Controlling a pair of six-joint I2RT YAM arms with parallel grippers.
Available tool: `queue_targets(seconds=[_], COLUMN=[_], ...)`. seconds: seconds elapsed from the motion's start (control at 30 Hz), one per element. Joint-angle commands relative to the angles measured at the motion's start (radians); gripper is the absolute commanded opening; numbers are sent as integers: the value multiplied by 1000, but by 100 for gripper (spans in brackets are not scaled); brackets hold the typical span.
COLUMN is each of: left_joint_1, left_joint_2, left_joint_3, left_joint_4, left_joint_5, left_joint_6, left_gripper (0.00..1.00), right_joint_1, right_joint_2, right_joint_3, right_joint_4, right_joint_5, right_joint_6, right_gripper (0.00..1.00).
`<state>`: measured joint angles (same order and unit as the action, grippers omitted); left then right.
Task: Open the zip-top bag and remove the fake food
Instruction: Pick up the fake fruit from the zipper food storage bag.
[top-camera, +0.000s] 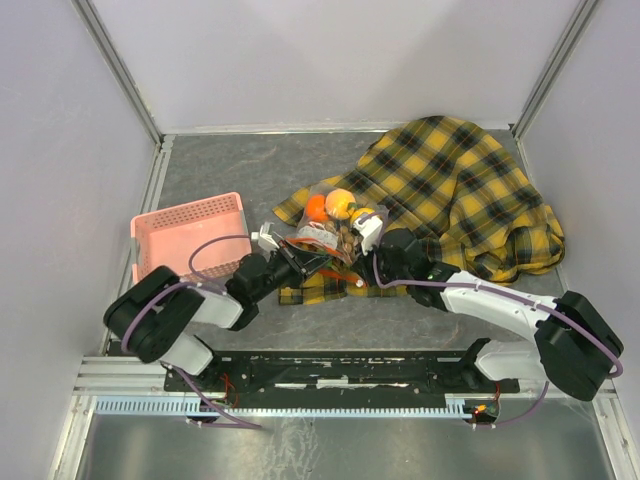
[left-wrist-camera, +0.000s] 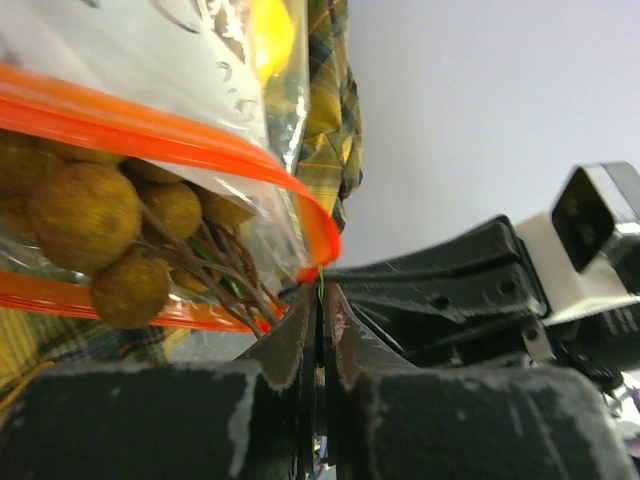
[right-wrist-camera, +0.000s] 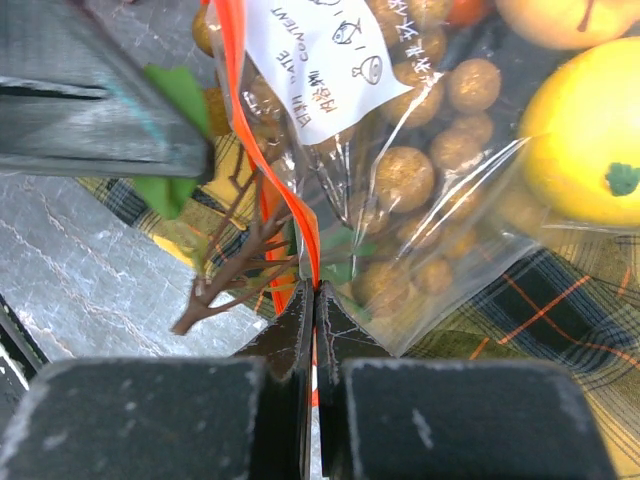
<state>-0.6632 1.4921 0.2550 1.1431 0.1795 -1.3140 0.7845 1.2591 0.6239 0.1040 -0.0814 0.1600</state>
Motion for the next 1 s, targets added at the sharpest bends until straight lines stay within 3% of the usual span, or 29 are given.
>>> queue_targets(seconds=[0.0,0.23,0.5,0.77,0.87,0.97], left_joint_1=[-2,-2,-2,-23,-28,-29], left_joint_2=[-149,-271,-247,-179,-202,-278], left_joint_3=[3,-16,-20,1,-16,-45], left_joint_4=[-153,-293,-314,-294,-328,-392], left_joint_5=[35,34,36,30,-6,-70], left_joint_6=[98,129,139,124,129,148], left_gripper=[3,3,5,37,50,57], right_joint_1=[-28,-48,-54,-54,-54,-54], right_joint_2=[-29,-20,-5,16,19,20], right_joint_3=[7,7,14,19,19,19], right_joint_4=[70,75,91,98,99,99], right_joint_5=[3,7,-35,-71,-73,-75], right_joint_6=[53,76,90,98,98,97], right_gripper=[2,2,2,2,2,2])
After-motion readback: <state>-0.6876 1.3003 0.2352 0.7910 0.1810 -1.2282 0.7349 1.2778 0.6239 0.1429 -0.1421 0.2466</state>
